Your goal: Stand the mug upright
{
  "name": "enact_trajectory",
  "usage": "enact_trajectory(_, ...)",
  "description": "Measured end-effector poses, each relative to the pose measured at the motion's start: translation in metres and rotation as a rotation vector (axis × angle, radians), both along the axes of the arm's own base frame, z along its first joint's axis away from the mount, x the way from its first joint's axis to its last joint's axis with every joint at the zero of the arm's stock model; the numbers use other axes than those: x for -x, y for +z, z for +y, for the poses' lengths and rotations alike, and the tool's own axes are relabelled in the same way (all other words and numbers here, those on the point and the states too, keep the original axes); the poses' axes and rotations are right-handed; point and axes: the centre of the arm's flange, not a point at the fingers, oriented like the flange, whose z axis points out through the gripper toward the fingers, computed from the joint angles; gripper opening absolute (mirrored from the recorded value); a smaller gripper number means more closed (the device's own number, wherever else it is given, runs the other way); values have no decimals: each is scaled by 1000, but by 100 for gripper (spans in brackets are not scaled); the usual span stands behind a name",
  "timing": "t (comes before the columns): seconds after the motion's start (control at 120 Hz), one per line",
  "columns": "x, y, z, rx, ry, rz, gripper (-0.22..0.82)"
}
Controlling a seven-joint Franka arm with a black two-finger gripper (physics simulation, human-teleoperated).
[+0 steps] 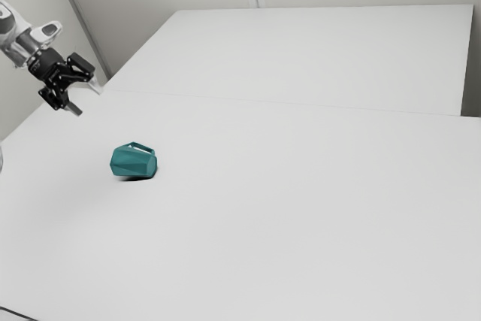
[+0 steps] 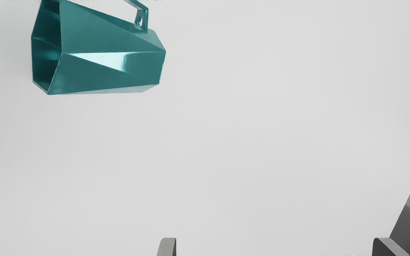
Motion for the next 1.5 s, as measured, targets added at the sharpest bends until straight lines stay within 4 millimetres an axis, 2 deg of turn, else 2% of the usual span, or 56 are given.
enact_trajectory(0.292,13,-53,40,51,-7,12,60)
enact_trajectory(0.425,22,-70,59,72,-8,0,60)
enact_trajectory(0.533,22,-90,67,95,-18,-8,60)
enact_trajectory(0.75,14,-127,69,140,-57,-32,60)
enact_trajectory(1.017,15,-156,79,167,-84,-56,60)
enact_trajectory(1.142,17,-163,84,170,-94,-69,60)
enact_trajectory(1.5,-4,-185,77,179,-159,-133,60)
